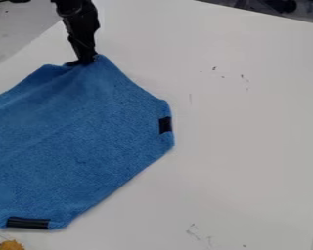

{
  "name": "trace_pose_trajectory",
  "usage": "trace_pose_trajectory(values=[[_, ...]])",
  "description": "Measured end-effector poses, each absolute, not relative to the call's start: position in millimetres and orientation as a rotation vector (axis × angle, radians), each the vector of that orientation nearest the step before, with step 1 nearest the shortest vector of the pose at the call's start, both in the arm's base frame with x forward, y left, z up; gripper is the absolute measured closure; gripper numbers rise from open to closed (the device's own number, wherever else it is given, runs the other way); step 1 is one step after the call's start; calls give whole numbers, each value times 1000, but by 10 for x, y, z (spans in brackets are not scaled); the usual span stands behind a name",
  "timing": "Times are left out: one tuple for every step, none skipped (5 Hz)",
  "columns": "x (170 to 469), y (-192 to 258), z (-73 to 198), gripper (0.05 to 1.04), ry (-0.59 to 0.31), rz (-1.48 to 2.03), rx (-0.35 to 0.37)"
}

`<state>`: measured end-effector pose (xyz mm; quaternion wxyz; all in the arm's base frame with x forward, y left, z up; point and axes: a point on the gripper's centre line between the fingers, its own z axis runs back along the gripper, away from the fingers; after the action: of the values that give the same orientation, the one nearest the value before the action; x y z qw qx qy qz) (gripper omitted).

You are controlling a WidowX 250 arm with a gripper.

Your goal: Fold the cloth from top to bottom

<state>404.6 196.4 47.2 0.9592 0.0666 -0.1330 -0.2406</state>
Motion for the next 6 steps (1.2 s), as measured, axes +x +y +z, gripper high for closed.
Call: trace_pose_trajectory(values=[[3848, 1895, 663, 1019, -283, -486, 172], [3542, 1798, 938, 1020, -315, -460, 241], [3211, 1643, 976, 1020, -312, -417, 244], [2923, 1473, 855, 1020, -289, -385, 198], [2584, 1333, 587, 1020, -246, -330, 130], [2363, 1262, 370, 1020, -220, -287, 94]])
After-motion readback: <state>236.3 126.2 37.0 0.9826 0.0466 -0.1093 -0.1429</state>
